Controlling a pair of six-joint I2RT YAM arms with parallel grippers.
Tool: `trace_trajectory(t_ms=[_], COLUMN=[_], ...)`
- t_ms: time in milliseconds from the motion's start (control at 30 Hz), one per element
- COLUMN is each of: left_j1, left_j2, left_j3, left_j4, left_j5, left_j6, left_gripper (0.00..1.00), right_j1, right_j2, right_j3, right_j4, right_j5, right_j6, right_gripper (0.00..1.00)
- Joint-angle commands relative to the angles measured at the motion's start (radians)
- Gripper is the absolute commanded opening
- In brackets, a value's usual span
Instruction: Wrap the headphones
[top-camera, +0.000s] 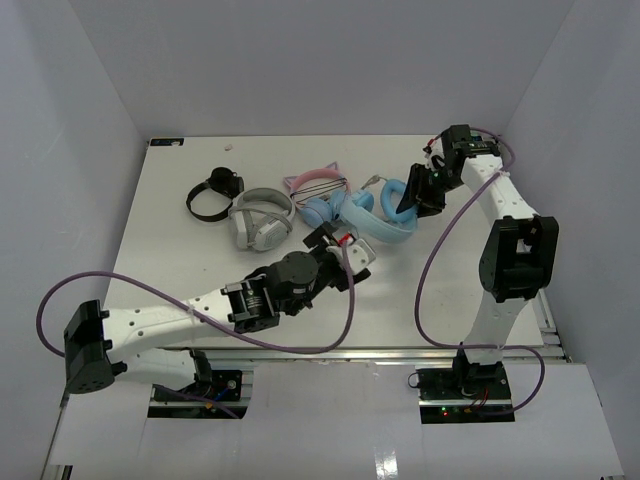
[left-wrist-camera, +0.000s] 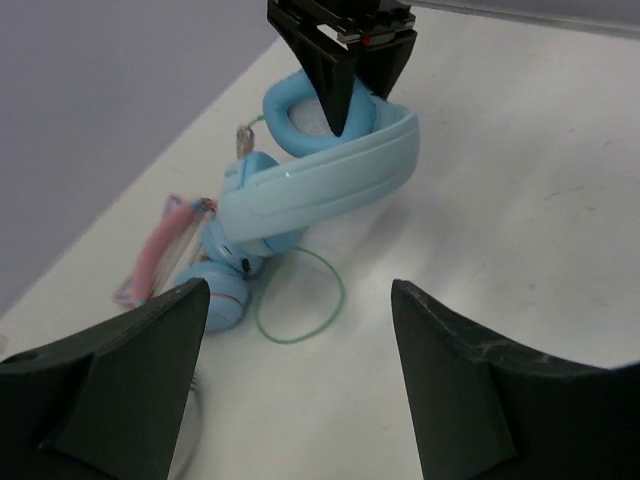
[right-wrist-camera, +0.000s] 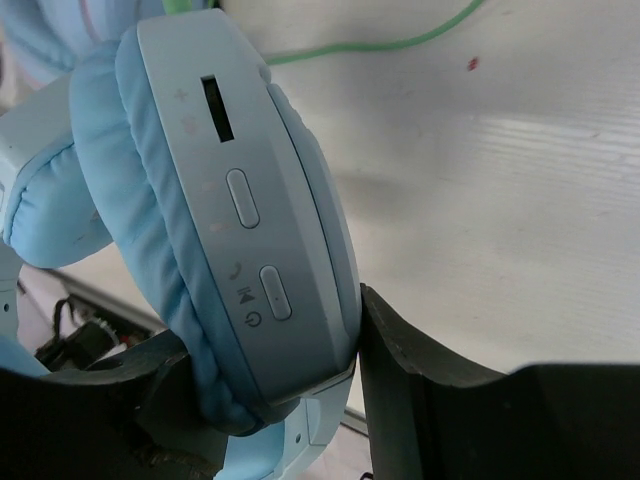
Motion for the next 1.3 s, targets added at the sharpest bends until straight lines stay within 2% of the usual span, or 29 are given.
trace_trajectory(t_ms=[0,133,200,333,433,567,933,1267], left_j1=[-0.064,-0.072,-0.073,-0.078,-0.094,-0.107,-0.101,-0.094], left_j2=[0.06,0.049,0.053,0.084,0.139,0.205,0.337,0.435], left_j3=[0.011,-0.071,-0.059,-0.041,-0.061,-0.16,-0.155,-0.133], left_j4=[0.111,0.322,0.339,0.416,0.503,0.825,1.012,1.184], left_j5=[-0.16,-0.126,-0.104,-0.074,-0.088,-0.06,-0.05,-0.041], left_j6=[0.49,0.684,0.711,0.813,0.95,1.211,1.362,1.451], left_gripper=[0.81,0.79,0.79,0.82,0.82,0.82,0.82,0.78], right_j1=[0.006,0.012,0.021,0.052,0.059,0.067,0.092,0.13], right_j2=[-0.117,-0.178,-0.207,-0.251,-0.287,-0.326,-0.335,-0.364], right_j3=[-0.04,-0.109,-0.132,-0.162,-0.212,-0.253,-0.256,-0.27], right_j4=[0.017,0.057,0.085,0.102,0.126,0.143,0.145,0.147], right_j5=[-0.273,-0.403,-0.459,-0.471,-0.5,-0.489,-0.508,-0.506], right_j6=[0.027,0.071,0.09,0.108,0.124,0.135,0.132,0.133], right_gripper=[0.08,0.08,0.08,0.08,0.08,0.08,0.08,0.08])
